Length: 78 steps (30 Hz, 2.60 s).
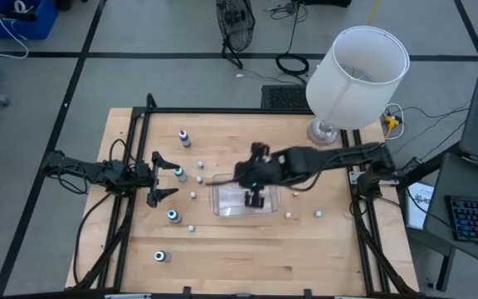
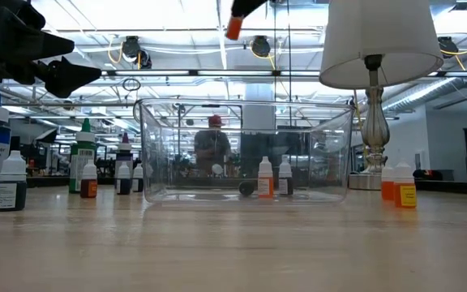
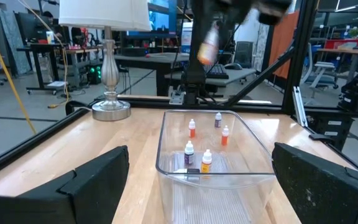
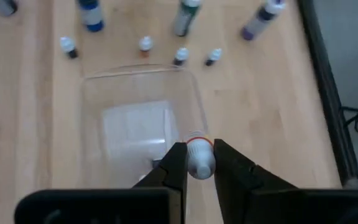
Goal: Pick & Place food coloring
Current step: Put the small orange food coloring bottle into the transparent bin
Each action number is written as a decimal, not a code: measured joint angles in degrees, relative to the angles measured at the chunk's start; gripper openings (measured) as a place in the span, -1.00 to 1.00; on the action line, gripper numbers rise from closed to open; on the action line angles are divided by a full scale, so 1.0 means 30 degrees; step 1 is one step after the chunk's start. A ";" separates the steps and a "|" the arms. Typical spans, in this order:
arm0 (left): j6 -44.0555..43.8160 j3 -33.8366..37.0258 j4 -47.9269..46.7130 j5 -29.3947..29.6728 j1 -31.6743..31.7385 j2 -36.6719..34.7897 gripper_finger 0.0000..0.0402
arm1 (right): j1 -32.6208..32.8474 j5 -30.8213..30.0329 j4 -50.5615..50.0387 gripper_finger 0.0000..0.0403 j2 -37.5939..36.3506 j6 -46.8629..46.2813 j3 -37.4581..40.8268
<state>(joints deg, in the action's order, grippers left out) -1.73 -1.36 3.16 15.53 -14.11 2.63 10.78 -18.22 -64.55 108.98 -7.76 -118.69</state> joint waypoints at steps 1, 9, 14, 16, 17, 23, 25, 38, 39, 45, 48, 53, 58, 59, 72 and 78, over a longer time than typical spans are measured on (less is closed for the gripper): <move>-0.0001 -0.0003 0.0006 0.0000 -0.0006 -0.0006 0.94 | 0.0139 0.0597 -0.0317 -0.80 0.0521 0.0041 -0.0403; -0.0004 0.0002 -0.0001 0.0000 0.0000 -0.0003 0.94 | 0.0222 0.2597 -0.2565 -0.80 0.2423 -0.0387 0.1493; -0.0003 -0.0003 -0.0003 0.0000 -0.0007 -0.0005 0.94 | -0.0133 0.2667 -0.1604 -0.80 0.2211 -0.0732 0.4570; -0.0004 -0.0003 -0.0001 0.0000 -0.0007 -0.0006 0.94 | -0.0250 0.2681 -0.1241 -0.80 0.2203 -0.0672 0.5501; -0.0004 -0.0003 -0.0001 0.0000 0.0000 -0.0006 0.94 | -0.0337 0.2715 -0.0694 -0.80 0.2190 -0.0575 0.5980; -0.0003 -0.0003 0.0003 0.0000 0.0000 -0.0004 0.94 | -0.0880 0.4696 0.2074 -0.80 0.2178 -0.0234 0.8173; -0.0004 -0.0003 -0.0001 0.0000 -0.0007 -0.0001 0.94 | -0.0997 0.4692 0.2383 -0.80 0.2177 -0.0132 0.8588; -0.0004 -0.0003 0.0000 0.0000 -0.0001 0.0001 0.94 | -0.1236 0.5676 0.3683 -0.80 0.2175 0.0089 0.9056; -0.0004 -0.0003 0.0006 0.0000 0.0000 -0.0006 0.94 | -0.1236 0.5669 0.3676 -0.78 0.2175 0.0009 0.9056; 0.0003 -0.0003 0.0006 0.0000 0.0000 0.0002 0.94 | -0.1236 0.5661 0.3654 -0.39 0.2175 -0.0645 0.9056; 0.0002 -0.0003 0.0006 0.0000 -0.0004 -0.0005 0.94 | -0.1223 0.5655 0.3647 -0.26 0.2175 -0.0748 0.9056; 0.0003 -0.0003 0.0006 0.0000 -0.0005 -0.0006 0.94 | -0.1199 0.5668 0.3521 -0.20 0.2175 -0.1425 0.9056; -0.0004 -0.0003 0.0006 0.0000 0.0000 -0.0006 0.94 | -0.1192 0.5647 0.2149 -0.22 0.1461 -0.1754 0.9041; -0.0004 -0.0003 0.0006 0.0000 -0.0007 0.0001 0.94 | -0.1192 0.5644 0.1982 -0.22 0.1255 -0.1822 0.9027; -0.0001 -0.0003 0.0011 0.0000 -0.0003 -0.0006 0.94 | -0.0164 0.5555 -0.1487 -0.21 -0.3481 -0.6489 0.9401; -0.0004 -0.0003 0.0010 0.0000 0.0000 -0.0006 0.94 | 0.0968 0.3782 -0.2294 -0.16 -0.5803 -0.8346 1.2564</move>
<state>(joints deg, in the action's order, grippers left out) -1.74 -1.37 3.19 15.53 -14.11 2.61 13.68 -6.87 -71.43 91.57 -32.80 -81.00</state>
